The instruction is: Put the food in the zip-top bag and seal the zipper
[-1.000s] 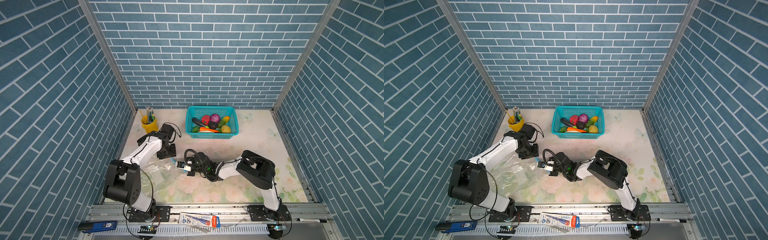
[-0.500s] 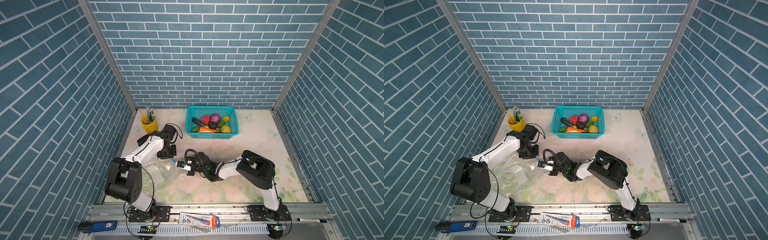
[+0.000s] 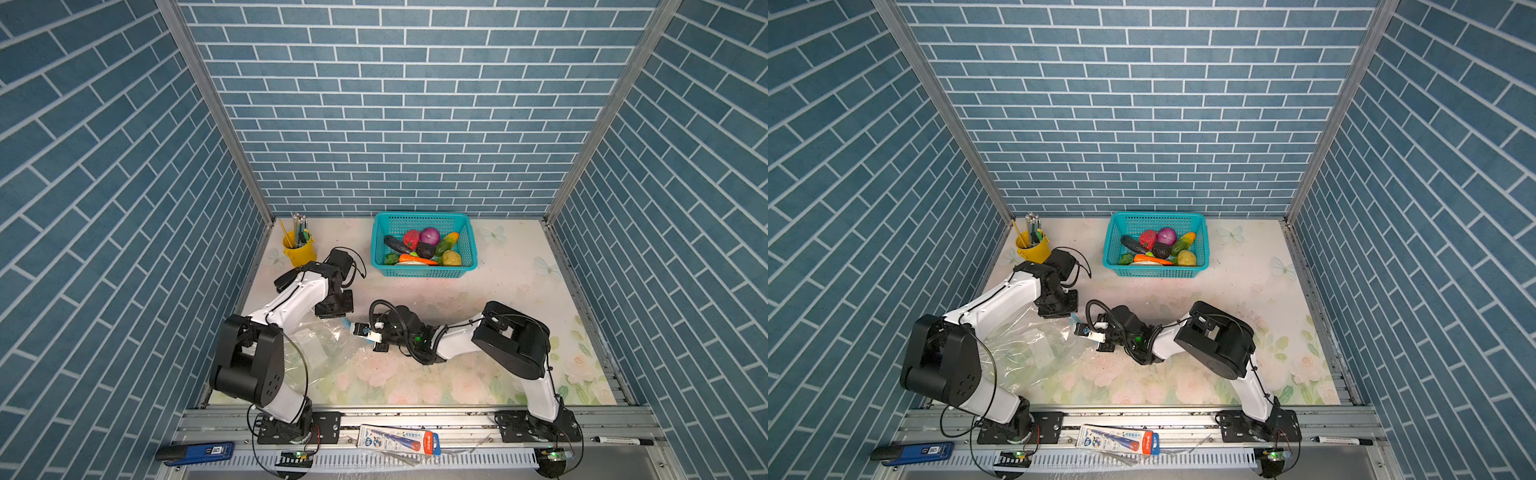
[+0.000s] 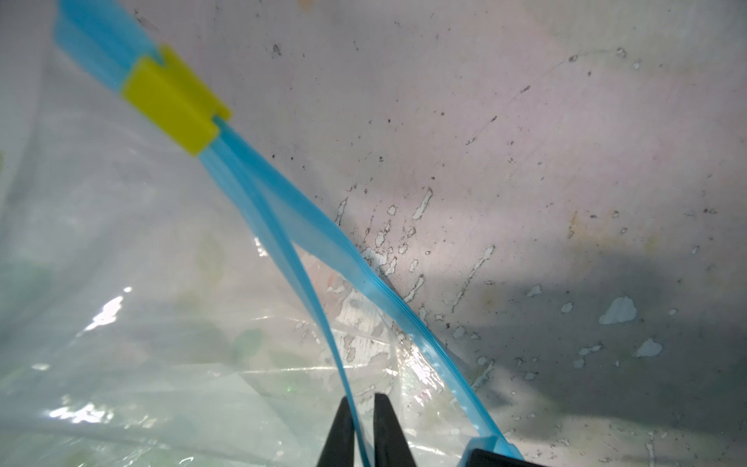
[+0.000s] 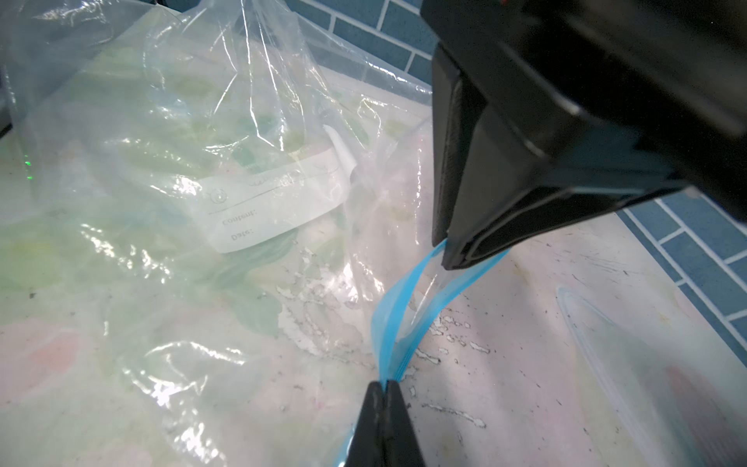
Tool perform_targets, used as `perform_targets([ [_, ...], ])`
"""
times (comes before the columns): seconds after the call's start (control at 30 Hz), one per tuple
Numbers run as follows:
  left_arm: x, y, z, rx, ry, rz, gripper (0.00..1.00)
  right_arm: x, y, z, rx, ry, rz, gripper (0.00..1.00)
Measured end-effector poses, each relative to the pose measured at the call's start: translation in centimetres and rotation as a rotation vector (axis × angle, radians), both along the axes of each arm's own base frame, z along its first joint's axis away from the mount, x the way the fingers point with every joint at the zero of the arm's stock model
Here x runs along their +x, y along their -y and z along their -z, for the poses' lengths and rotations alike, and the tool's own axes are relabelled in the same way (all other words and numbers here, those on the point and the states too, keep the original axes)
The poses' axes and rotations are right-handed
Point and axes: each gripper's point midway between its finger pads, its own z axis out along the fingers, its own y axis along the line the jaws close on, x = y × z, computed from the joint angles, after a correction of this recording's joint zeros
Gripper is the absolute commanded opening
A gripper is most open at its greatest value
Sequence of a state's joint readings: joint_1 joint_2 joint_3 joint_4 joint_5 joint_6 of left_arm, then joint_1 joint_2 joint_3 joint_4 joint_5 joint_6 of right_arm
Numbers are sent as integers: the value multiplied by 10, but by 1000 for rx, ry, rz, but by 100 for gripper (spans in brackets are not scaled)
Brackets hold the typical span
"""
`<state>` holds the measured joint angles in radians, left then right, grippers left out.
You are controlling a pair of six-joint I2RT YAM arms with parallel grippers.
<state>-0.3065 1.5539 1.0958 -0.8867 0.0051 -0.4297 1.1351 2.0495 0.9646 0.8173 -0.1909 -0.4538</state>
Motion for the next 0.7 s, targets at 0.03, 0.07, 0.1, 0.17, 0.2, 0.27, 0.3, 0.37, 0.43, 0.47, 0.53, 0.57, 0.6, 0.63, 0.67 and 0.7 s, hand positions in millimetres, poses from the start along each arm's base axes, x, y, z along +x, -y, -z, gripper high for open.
perform_targets([
  [0.03,0,1,0,-2,-1,3,10,0,0,0,2,2,2,0],
  [0.07,-1,2,0,-3,-1,4,9,0,0,0,3,3,3,0],
  [0.1,-1,3,0,-6,-2,8,8,0,0,0,4,5,5,0],
  [0.17,-1,5,0,-11,-2,11,7,-1,1,0,4,6,6,0],
  [0.2,-1,6,-1,-15,-2,14,7,-2,2,2,2,5,6,1],
  [0.27,0,8,-2,-21,1,18,7,-3,3,3,0,4,8,18],
  [0.3,0,10,-3,-25,4,21,6,-3,3,3,2,3,12,26],
  [0.37,1,12,-4,-30,8,24,6,-4,5,5,2,6,15,32],
  [0.43,2,14,-5,-34,10,29,6,-5,9,9,-3,5,21,35],
  [0.47,2,15,-6,-36,11,31,6,-6,12,13,-10,5,25,36],
  [0.53,2,17,-6,-40,12,36,5,-6,16,18,-23,2,31,36],
  [0.57,2,18,-7,-43,13,39,5,-7,19,19,-27,-1,35,36],
  [0.6,2,19,-7,-46,14,42,5,-8,22,18,-29,-1,39,36],
  [0.63,2,21,-8,-49,15,44,5,-8,26,16,-29,-2,45,36],
  [0.67,2,22,-8,-50,17,47,5,-9,29,12,-27,-1,48,36],
  [0.7,2,23,-8,-52,17,50,4,-10,31,6,-18,-3,55,37],
])
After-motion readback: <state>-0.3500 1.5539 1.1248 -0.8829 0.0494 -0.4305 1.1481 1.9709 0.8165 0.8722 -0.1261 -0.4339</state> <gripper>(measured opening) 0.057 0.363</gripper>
